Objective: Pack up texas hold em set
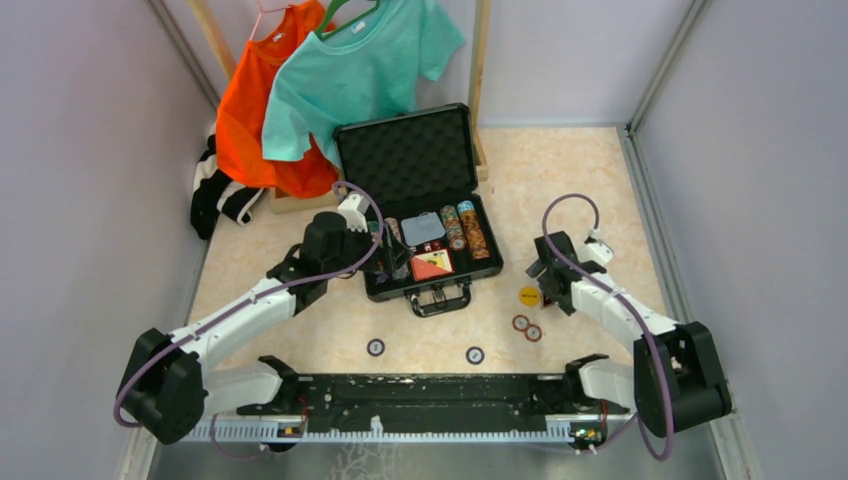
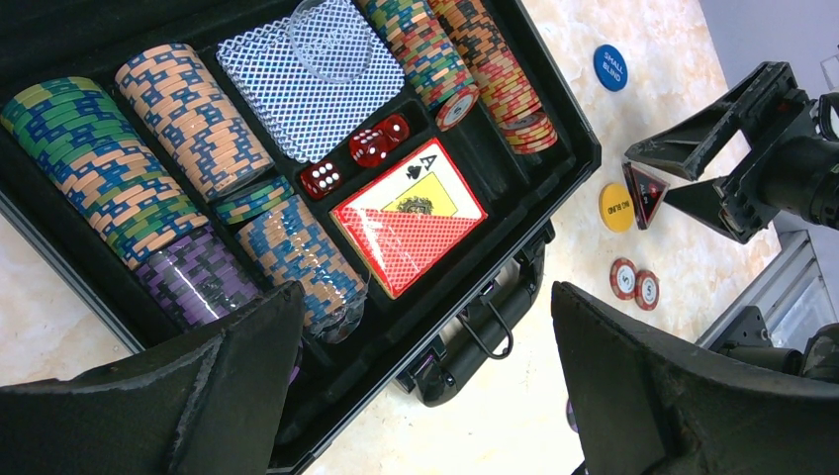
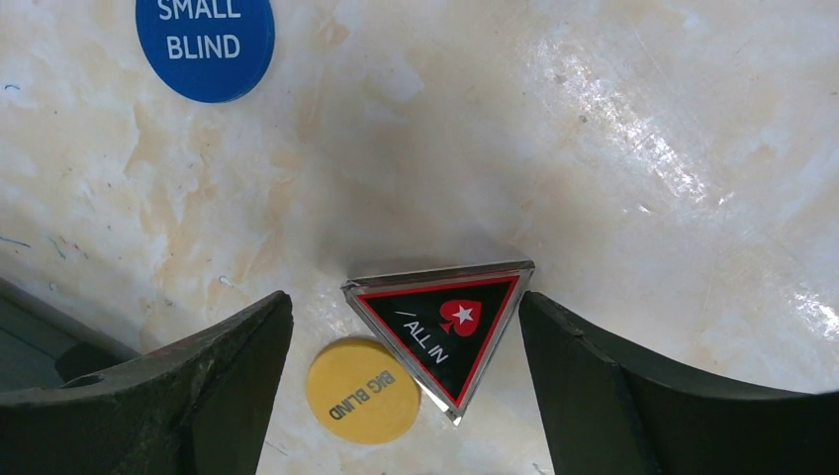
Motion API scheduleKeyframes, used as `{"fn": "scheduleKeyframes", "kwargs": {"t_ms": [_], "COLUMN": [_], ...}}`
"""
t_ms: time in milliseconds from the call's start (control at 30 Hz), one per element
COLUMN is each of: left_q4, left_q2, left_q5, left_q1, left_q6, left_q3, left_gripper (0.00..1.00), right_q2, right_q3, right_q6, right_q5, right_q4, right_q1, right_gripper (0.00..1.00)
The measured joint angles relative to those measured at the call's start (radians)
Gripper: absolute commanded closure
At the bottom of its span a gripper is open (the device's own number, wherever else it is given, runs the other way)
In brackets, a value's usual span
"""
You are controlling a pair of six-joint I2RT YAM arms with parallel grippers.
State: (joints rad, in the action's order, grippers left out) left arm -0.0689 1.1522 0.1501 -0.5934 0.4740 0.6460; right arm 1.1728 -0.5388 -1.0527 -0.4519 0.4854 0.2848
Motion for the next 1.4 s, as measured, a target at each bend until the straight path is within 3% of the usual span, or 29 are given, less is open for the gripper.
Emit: {"fn": "scheduleKeyframes", "kwargs": {"t_ms": [500, 1000, 1400], "left_q4": [0.000, 0.000, 0.002], "left_q2": [0.000, 0.000, 0.008], "left_q5": [0.000, 0.000, -0.028], "left_q1": [0.000, 0.000, 0.000], "left_q6": [0.000, 0.000, -0.005], "left_q3": [0.000, -0.004, -0.004], "left_gripper": [0.01, 0.01, 0.01], "right_q2": [0.054, 0.040, 0.270], "right_q3": [-0.007, 0.007, -0.174], "right_q6": [-0.055, 0.103, 0.215], "right_q5": [-0.024, 0.034, 0.070], "right_q4": [-0.066, -0.106, -0.149], "right_q1": [-0.014, -0.015, -0.015], "right_gripper": [0.17, 0.20, 0.19]}}
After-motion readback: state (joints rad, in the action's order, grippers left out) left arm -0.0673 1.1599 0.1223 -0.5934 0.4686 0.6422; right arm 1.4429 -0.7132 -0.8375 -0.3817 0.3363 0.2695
